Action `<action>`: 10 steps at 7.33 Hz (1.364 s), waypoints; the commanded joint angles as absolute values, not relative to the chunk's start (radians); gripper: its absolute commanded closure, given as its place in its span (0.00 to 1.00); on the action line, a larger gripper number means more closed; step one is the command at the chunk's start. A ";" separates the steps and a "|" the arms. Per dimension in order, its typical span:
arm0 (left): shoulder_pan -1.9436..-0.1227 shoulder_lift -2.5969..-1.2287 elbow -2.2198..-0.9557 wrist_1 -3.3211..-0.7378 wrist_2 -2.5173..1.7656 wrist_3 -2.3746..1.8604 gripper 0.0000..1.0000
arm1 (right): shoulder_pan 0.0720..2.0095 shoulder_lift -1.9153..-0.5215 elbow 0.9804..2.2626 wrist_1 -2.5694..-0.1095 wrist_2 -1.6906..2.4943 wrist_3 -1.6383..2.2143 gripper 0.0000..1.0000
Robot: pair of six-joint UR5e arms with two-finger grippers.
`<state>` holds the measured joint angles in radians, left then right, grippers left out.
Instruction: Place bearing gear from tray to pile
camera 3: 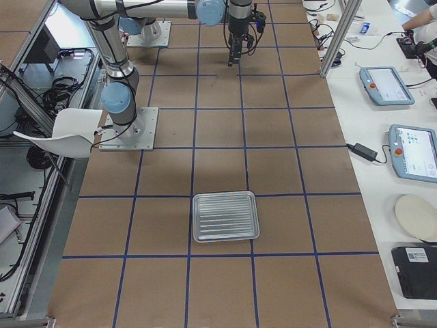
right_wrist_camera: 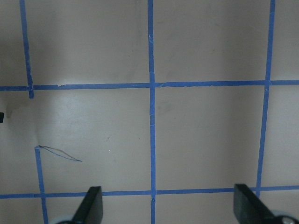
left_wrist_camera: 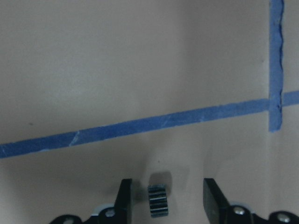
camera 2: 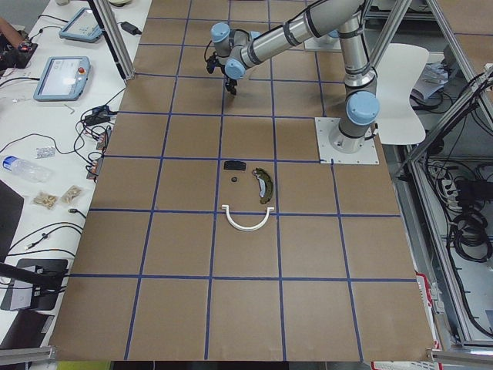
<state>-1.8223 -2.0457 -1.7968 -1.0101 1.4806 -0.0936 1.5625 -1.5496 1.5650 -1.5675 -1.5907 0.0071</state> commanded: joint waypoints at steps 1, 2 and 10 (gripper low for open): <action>-1.822 -2.048 -1.802 -1.008 1.479 -0.094 0.40 | 1.566 -1.557 1.566 -1.575 -1.586 0.015 0.00; -1.822 -2.049 -1.801 -1.006 1.479 -0.095 0.67 | 1.566 -1.557 1.566 -1.604 -1.588 0.015 0.00; -1.553 -1.936 -1.612 -1.294 1.521 0.030 1.00 | 1.580 -1.557 1.563 -1.588 -1.575 0.098 0.00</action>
<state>-1.6363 -1.9629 -1.6412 -1.2304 1.5043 -0.0141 1.5761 -1.5563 1.5622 -1.5893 -1.5822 0.1017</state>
